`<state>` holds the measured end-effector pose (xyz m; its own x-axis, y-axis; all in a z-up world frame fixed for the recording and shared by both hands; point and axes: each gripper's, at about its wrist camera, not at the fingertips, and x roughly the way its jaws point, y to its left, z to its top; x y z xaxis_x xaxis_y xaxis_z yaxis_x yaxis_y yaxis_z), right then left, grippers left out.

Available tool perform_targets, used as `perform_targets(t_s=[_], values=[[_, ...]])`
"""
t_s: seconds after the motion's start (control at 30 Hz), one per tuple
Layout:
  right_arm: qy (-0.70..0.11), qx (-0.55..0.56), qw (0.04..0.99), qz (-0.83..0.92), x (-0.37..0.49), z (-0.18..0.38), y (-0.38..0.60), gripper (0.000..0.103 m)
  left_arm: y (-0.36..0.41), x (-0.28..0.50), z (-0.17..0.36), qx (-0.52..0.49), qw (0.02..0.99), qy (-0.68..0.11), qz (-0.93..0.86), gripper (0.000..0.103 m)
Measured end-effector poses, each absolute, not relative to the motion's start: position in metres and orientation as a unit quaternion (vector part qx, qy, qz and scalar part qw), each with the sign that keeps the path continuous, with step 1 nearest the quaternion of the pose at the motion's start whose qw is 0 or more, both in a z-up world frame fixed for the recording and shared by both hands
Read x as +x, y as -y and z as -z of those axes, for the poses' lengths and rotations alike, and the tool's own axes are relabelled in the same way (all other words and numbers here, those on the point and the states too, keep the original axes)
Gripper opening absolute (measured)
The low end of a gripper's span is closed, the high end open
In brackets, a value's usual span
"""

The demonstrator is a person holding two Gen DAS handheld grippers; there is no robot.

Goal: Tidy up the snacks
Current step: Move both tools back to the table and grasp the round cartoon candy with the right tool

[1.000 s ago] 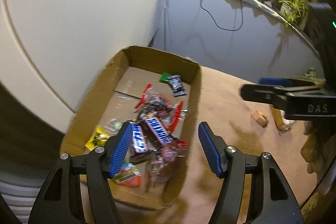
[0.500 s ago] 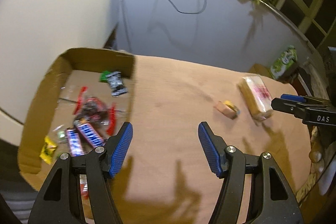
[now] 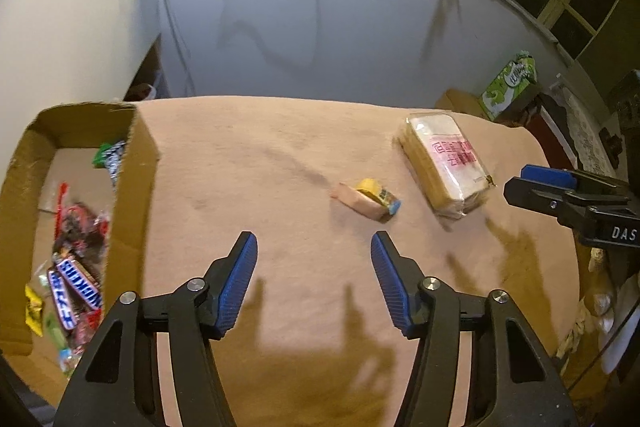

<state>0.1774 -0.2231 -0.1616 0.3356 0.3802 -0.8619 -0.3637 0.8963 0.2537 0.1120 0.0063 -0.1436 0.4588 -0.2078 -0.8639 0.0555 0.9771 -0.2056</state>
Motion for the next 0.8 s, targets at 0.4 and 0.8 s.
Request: perform_targets(t_s=[0.4,0.8], values=[[-0.536,0.006,0.791,-0.295,0.183,0.17,0.194,0.041,-0.003,0.145,0.164,-0.111,0.829,-0.54,0.097,0.028],[-0.564,-0.029,0.764,-0.311,0.193,0.215,0.145,0.028,0.006,0.186,0.184,-0.084,0.818,-0.557,0.115,0.023]])
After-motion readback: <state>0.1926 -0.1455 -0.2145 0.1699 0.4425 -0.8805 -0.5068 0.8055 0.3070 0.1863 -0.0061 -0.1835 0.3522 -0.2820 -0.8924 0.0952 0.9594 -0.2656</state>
